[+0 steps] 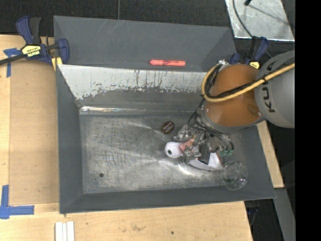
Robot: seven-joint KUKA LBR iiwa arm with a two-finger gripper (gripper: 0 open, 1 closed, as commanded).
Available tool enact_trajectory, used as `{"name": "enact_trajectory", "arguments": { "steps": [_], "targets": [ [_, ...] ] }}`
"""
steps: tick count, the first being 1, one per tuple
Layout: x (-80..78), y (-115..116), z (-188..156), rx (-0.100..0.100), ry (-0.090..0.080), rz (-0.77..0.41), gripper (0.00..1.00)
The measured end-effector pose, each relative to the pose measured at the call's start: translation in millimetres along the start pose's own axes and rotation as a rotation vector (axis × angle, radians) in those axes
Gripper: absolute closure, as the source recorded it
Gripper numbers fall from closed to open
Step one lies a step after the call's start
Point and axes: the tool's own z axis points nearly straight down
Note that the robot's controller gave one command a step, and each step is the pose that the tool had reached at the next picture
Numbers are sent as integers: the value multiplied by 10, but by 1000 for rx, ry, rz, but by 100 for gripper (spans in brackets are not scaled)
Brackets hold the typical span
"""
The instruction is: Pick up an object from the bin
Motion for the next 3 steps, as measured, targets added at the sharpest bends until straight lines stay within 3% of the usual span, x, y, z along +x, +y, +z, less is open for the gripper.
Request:
{"name": "enact_trajectory", "arguments": {
  "steps": [3],
  "targets": [
    [11, 1, -446, -1, 7, 3, 100]
  ]
}}
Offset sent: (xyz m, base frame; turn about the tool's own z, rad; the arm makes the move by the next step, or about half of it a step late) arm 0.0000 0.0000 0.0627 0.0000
